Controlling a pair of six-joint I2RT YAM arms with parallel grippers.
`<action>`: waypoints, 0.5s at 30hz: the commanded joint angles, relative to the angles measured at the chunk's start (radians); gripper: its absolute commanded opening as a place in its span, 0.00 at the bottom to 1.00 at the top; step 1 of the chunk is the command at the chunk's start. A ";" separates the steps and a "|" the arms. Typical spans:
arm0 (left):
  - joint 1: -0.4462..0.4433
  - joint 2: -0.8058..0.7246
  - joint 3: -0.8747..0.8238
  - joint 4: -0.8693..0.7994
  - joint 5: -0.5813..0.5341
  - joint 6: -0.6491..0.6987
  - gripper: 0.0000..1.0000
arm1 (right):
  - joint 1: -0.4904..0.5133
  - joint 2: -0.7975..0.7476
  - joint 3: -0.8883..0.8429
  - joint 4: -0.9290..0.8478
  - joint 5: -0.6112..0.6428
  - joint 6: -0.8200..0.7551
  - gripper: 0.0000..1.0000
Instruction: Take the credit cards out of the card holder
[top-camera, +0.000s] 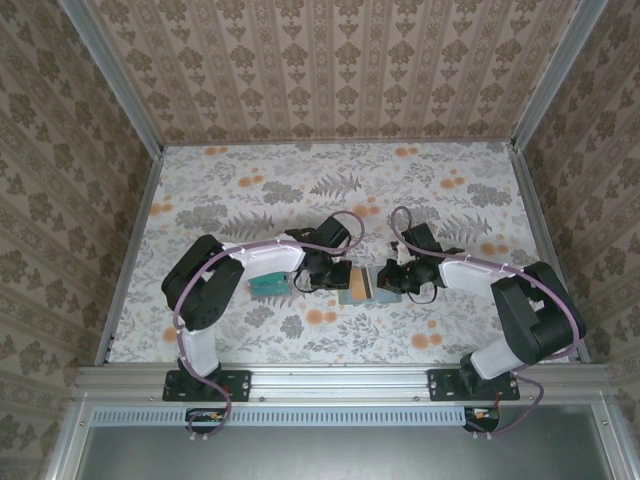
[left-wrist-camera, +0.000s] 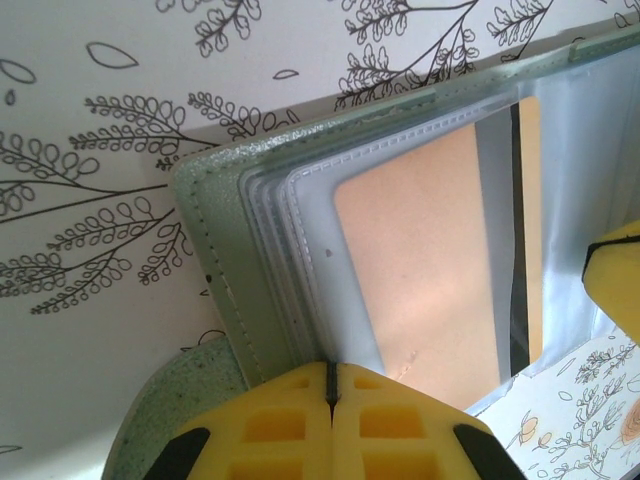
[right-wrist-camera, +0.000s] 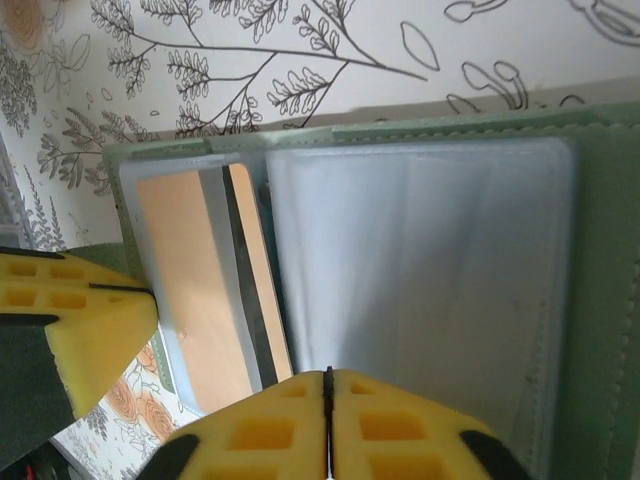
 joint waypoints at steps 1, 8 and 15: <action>0.002 0.037 0.005 -0.066 -0.027 0.002 0.00 | -0.001 -0.026 -0.010 0.038 -0.053 -0.018 0.22; 0.001 0.040 0.014 -0.071 -0.022 0.006 0.00 | 0.010 0.032 0.046 0.051 -0.071 -0.038 0.26; 0.000 0.039 0.013 -0.070 -0.022 0.005 0.00 | 0.011 0.100 0.059 0.069 -0.084 -0.049 0.26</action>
